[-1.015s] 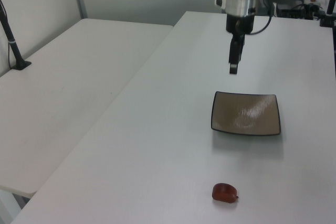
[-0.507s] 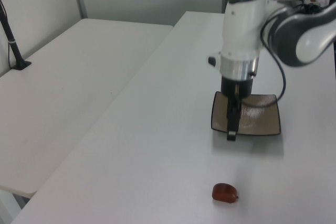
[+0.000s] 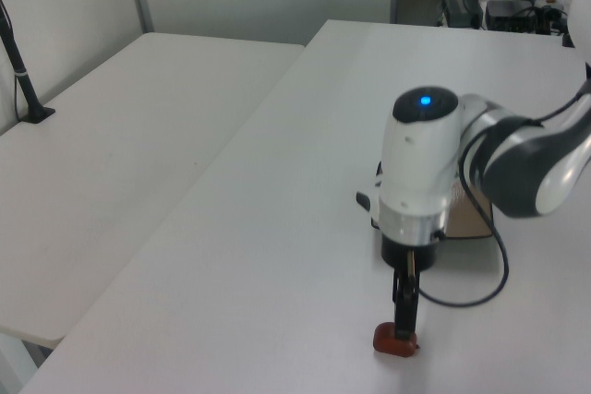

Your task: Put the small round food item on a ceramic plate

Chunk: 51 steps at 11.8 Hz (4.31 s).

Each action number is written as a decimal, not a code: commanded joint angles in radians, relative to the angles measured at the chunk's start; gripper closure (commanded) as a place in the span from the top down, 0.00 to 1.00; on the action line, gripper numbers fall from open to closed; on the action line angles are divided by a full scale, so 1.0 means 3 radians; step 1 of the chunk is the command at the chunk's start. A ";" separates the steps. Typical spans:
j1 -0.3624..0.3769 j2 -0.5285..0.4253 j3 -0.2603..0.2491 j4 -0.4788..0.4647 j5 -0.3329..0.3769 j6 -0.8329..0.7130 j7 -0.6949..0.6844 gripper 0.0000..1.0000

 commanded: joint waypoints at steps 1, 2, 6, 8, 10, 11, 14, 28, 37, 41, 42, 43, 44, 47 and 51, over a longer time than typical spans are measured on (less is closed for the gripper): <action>0.0061 0.0383 0.0026 0.0273 -0.0182 0.0160 0.0263 1.00; 0.0061 0.0444 0.0041 0.0294 -0.0330 0.0181 0.0350 0.96; 0.0030 0.0476 0.0082 0.0304 -0.0510 0.0202 0.0540 0.00; 0.0000 0.0440 0.0088 0.0299 -0.0505 0.0176 0.0540 0.01; -0.0082 0.0282 0.0098 0.0274 -0.0490 0.0130 0.0509 0.03; -0.0097 0.0200 0.0098 0.0268 -0.0469 0.0024 0.0378 0.03; -0.0205 -0.0009 0.0062 0.0274 -0.0220 -0.0462 -0.0251 0.03; -0.0476 -0.0654 -0.0817 -0.0233 0.0139 -0.1072 -0.1516 1.00; -0.0685 -0.0842 -0.0817 -0.0258 0.0195 -0.1087 -0.1516 1.00; -0.0839 -0.1634 -0.1225 -0.0641 0.0864 -0.1209 -0.1919 1.00; -0.0879 -0.1783 -0.1333 -0.0703 0.0906 -0.1235 -0.1975 1.00; -0.0941 -0.1956 -0.1384 -0.0779 0.0906 -0.1240 -0.2052 1.00; -0.1053 -0.2100 -0.1410 -0.0790 0.0906 -0.1240 -0.2083 1.00; -0.1304 -0.2142 -0.1492 -0.0775 0.1055 -0.1190 -0.2093 1.00; -0.1432 -0.1989 -0.1401 -0.0724 0.1065 -0.1148 -0.2058 1.00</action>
